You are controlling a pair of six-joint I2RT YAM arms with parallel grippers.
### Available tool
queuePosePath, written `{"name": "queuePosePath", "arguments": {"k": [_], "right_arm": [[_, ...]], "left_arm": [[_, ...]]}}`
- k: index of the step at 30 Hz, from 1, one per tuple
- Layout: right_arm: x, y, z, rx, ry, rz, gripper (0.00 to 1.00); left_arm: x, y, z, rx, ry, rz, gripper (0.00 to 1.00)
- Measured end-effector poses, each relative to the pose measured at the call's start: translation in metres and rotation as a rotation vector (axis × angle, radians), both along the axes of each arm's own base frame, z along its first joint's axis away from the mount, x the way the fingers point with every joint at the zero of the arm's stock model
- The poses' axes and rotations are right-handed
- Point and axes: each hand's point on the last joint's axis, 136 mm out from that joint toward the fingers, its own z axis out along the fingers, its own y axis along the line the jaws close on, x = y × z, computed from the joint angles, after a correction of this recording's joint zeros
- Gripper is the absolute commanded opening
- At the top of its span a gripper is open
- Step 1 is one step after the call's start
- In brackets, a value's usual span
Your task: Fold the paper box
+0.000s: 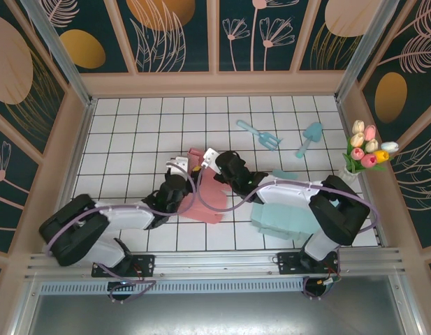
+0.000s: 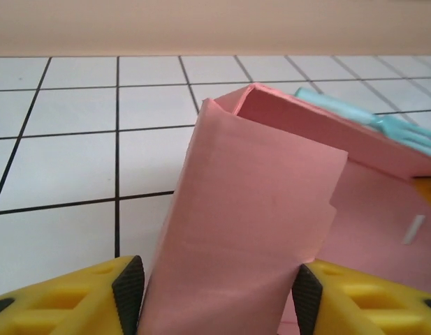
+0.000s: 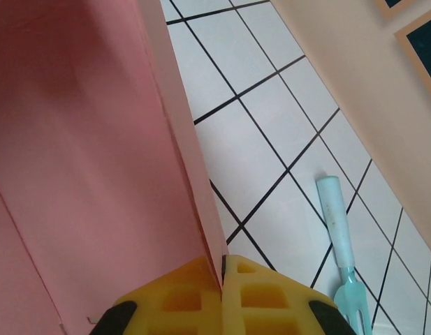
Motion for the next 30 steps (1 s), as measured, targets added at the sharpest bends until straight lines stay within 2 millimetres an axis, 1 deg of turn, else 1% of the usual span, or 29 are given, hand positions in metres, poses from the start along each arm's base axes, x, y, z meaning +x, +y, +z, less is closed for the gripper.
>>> {"name": "queuePosePath", "arguments": {"k": [3,5,9,12,14,18,20,22,24,25,28,30], "right_arm": [[0.002,-0.003,-0.001,-0.002,0.016,-0.008,0.0],[0.002,-0.003,-0.002,-0.006,0.033,-0.004,0.0],[0.007,-0.002,-0.002,-0.007,0.073,-0.006,0.0],[0.008,-0.003,-0.002,-0.015,0.09,-0.005,0.0],[0.007,-0.003,-0.003,-0.02,0.097,-0.002,0.0],[0.006,-0.004,-0.004,-0.045,0.095,0.016,0.0],[0.007,-0.005,-0.006,-0.075,0.069,0.035,0.0],[0.007,-0.007,-0.01,-0.11,0.037,0.054,0.0],[0.006,-0.01,-0.014,-0.142,0.008,0.076,0.0],[0.006,-0.011,-0.016,-0.164,-0.013,0.093,0.0],[0.004,-0.015,-0.015,-0.213,-0.08,0.135,0.0],[0.003,-0.015,-0.012,-0.238,-0.123,0.162,0.0]], "left_arm": [[-0.001,0.007,0.013,-0.041,-0.002,-0.01,0.64],[0.001,0.014,0.016,-0.06,0.005,-0.007,0.64],[-0.001,0.029,0.007,-0.075,0.042,-0.011,0.65],[-0.008,0.028,0.006,-0.089,0.059,-0.043,0.65],[-0.011,0.027,0.013,-0.108,0.05,-0.057,0.64],[-0.016,0.031,0.031,-0.15,0.003,-0.065,0.63],[-0.022,0.037,0.039,-0.173,-0.026,-0.069,0.62],[-0.028,0.043,0.042,-0.183,-0.049,-0.061,0.61],[-0.031,0.05,0.039,-0.186,-0.065,-0.046,0.6],[-0.033,0.054,0.035,-0.18,-0.069,-0.037,0.59],[-0.036,0.06,0.016,-0.148,-0.055,-0.025,0.58],[-0.037,0.061,0.003,-0.121,-0.038,-0.027,0.57]]}}
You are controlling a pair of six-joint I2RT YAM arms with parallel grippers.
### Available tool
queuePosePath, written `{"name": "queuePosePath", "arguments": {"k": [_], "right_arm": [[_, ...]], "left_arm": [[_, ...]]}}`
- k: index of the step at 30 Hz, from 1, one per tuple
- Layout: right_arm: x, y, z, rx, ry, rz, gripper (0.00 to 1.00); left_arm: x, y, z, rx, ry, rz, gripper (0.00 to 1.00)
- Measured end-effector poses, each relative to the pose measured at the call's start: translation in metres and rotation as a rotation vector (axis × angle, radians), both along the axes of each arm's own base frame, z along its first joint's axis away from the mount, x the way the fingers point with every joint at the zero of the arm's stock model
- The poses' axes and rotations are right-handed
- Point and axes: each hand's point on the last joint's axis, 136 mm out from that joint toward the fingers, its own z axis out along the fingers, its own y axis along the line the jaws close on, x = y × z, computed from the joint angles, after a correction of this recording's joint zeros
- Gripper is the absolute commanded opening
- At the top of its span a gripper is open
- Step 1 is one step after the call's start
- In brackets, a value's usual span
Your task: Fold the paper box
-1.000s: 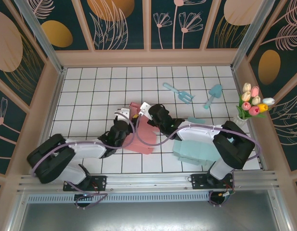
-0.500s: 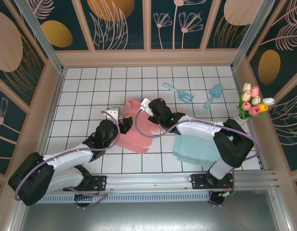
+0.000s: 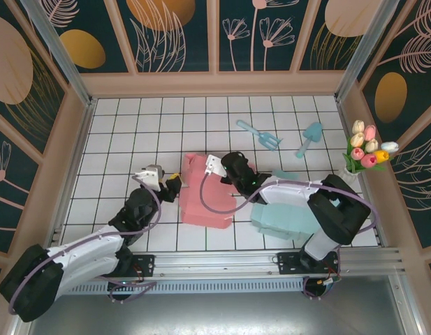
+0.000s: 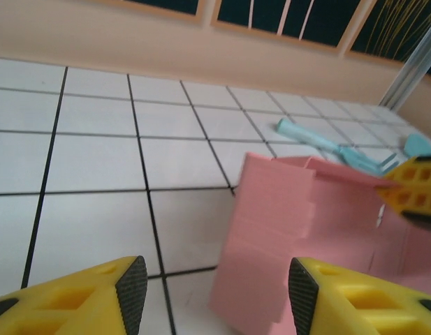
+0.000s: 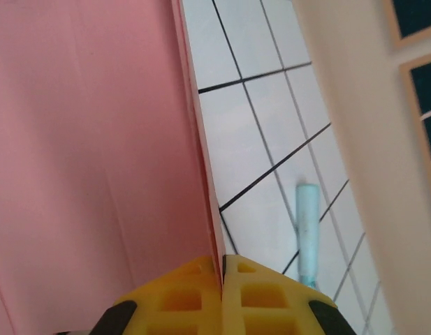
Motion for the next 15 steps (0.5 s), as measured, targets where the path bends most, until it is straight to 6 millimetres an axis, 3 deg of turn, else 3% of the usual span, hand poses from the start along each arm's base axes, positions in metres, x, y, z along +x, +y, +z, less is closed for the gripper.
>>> {"name": "queuePosePath", "arguments": {"k": [4,10,15], "right_arm": [[-0.007,0.005,0.007,-0.057,-0.103,0.088,0.0],[-0.025,0.007,-0.001,-0.15,-0.215,0.197,0.0],[-0.028,0.007,0.003,-0.172,-0.275,0.223,0.0]], "left_arm": [[0.003,-0.005,-0.015,0.037,0.013,-0.018,0.56],[0.001,-0.018,-0.023,0.057,-0.012,-0.095,0.54],[-0.001,-0.03,-0.032,0.085,-0.024,-0.165,0.52]]}}
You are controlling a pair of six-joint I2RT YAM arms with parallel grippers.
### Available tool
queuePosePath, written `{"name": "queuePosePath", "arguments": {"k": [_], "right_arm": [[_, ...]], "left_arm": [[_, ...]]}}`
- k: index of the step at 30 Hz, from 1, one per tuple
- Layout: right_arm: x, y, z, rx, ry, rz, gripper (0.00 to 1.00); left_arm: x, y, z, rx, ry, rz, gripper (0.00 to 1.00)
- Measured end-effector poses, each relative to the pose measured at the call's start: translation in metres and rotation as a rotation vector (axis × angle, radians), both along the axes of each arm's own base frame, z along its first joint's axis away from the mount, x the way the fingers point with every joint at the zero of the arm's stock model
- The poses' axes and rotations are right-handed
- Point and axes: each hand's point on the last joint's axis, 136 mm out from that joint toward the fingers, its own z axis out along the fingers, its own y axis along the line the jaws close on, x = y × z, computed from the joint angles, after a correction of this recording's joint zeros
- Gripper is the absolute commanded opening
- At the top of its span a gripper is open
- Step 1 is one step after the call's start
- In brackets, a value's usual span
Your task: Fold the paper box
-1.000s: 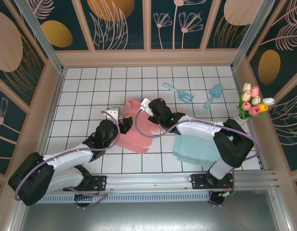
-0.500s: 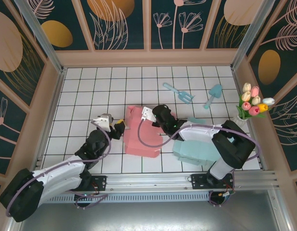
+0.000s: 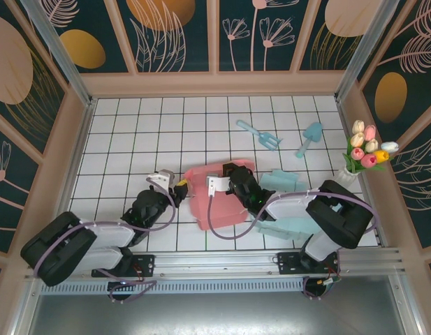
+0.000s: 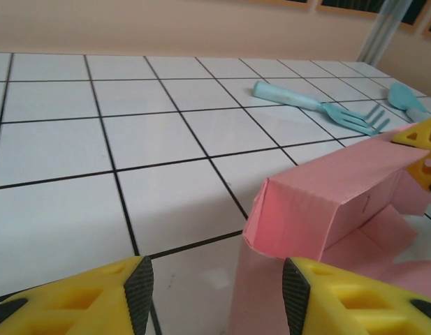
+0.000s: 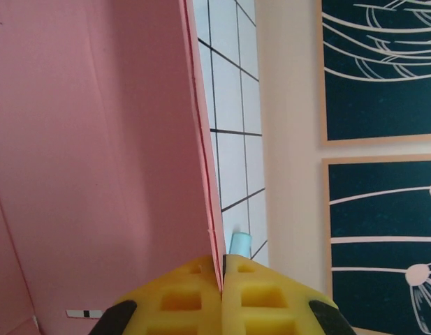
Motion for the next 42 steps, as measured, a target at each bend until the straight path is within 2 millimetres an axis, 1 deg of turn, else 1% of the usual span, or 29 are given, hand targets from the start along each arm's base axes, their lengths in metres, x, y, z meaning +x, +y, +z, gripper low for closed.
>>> {"name": "queuePosePath", "arguments": {"k": [5,8,12,15,19,22,25,30,37,40,41,42], "right_arm": [[0.001,0.002,0.003,-0.003,-0.021,0.008,0.0],[0.001,0.003,0.0,-0.006,-0.02,0.008,0.0],[0.002,0.003,0.0,-0.003,-0.021,0.008,0.0],[0.002,0.003,-0.001,-0.003,-0.021,0.008,0.0],[0.003,0.004,-0.004,-0.005,-0.022,0.004,0.0],[0.003,0.004,-0.005,0.0,-0.031,-0.001,0.0],[0.002,0.004,-0.006,-0.003,-0.05,-0.009,0.0],[0.002,0.006,-0.007,-0.005,-0.07,-0.021,0.0],[0.002,0.006,-0.007,-0.006,-0.074,-0.027,0.0],[0.002,0.006,-0.007,-0.007,-0.074,-0.028,0.0],[0.001,0.006,-0.007,-0.006,-0.074,-0.026,0.0],[0.001,0.007,-0.007,-0.006,-0.075,-0.027,0.0]], "left_arm": [[-0.006,-0.013,-0.012,0.017,0.002,-0.087,0.51],[-0.009,-0.019,-0.009,0.003,-0.011,-0.125,0.49],[-0.005,-0.026,-0.004,-0.009,-0.023,-0.138,0.44],[0.001,-0.033,-0.006,-0.009,-0.013,-0.149,0.4],[0.003,-0.038,-0.012,-0.017,-0.002,-0.16,0.37],[0.006,-0.041,-0.014,-0.026,0.002,-0.163,0.37],[0.01,-0.045,-0.015,-0.037,0.008,-0.162,0.43],[0.02,-0.044,-0.021,-0.029,0.019,-0.116,0.43],[0.033,-0.042,-0.021,0.002,0.002,-0.009,0.4],[0.041,-0.044,-0.022,0.028,-0.005,0.038,0.36],[0.044,-0.047,-0.023,0.042,-0.007,0.054,0.31],[0.048,-0.048,-0.024,0.058,-0.011,0.079,0.25]]}}
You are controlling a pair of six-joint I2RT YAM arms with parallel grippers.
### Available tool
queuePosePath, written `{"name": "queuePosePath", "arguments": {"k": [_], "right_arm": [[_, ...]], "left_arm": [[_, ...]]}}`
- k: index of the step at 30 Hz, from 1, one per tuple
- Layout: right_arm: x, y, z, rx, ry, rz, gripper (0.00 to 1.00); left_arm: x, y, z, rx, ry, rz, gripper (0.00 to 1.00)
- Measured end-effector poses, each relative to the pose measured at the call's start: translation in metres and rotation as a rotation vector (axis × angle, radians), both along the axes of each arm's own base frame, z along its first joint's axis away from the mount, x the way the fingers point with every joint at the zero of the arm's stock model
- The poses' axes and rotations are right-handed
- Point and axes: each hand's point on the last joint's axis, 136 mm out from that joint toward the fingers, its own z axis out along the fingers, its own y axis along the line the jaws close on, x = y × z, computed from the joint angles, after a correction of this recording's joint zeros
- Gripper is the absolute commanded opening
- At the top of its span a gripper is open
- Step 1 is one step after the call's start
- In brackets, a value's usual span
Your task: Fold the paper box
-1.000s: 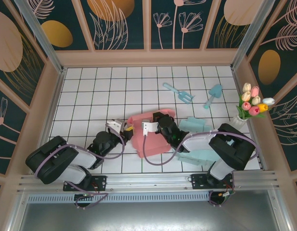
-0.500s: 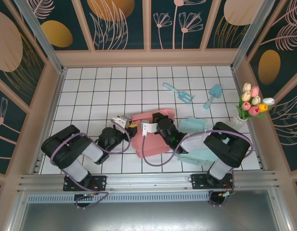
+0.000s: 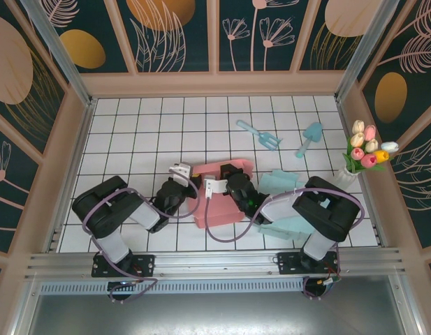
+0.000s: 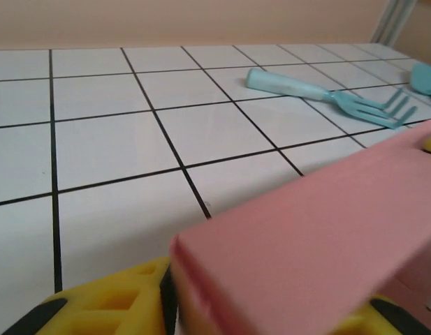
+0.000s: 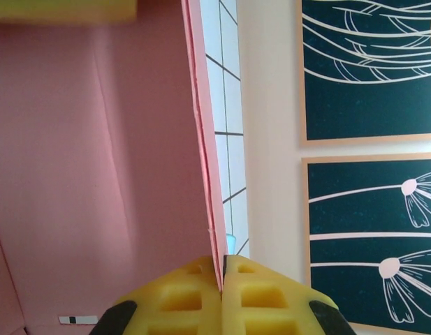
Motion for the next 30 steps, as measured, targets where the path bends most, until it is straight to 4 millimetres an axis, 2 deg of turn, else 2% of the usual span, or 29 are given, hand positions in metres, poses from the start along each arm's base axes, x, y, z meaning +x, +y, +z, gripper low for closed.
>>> {"name": "queuePosePath", "arguments": {"k": [5,14,17,19,25,30], "right_arm": [[0.001,-0.002,0.0,-0.002,-0.003,-0.016,0.0],[0.001,0.0,0.002,0.025,0.006,-0.015,0.0],[0.001,0.0,0.002,0.032,0.009,-0.016,0.0],[0.0,0.002,0.002,0.043,0.015,-0.011,0.0],[0.0,0.001,0.001,0.069,0.033,-0.02,0.0],[0.0,-0.002,0.003,0.088,0.052,-0.026,0.0]], "left_arm": [[0.008,0.006,-0.001,0.056,-0.017,0.108,0.0],[0.012,0.011,0.003,0.091,-0.027,0.216,0.0],[0.012,0.012,0.003,0.087,-0.022,0.224,0.21],[0.012,0.013,0.0,0.091,-0.011,0.23,0.27],[0.013,0.017,-0.004,0.097,0.004,0.251,0.35],[0.012,0.019,-0.016,0.117,0.029,0.238,0.44]]}}
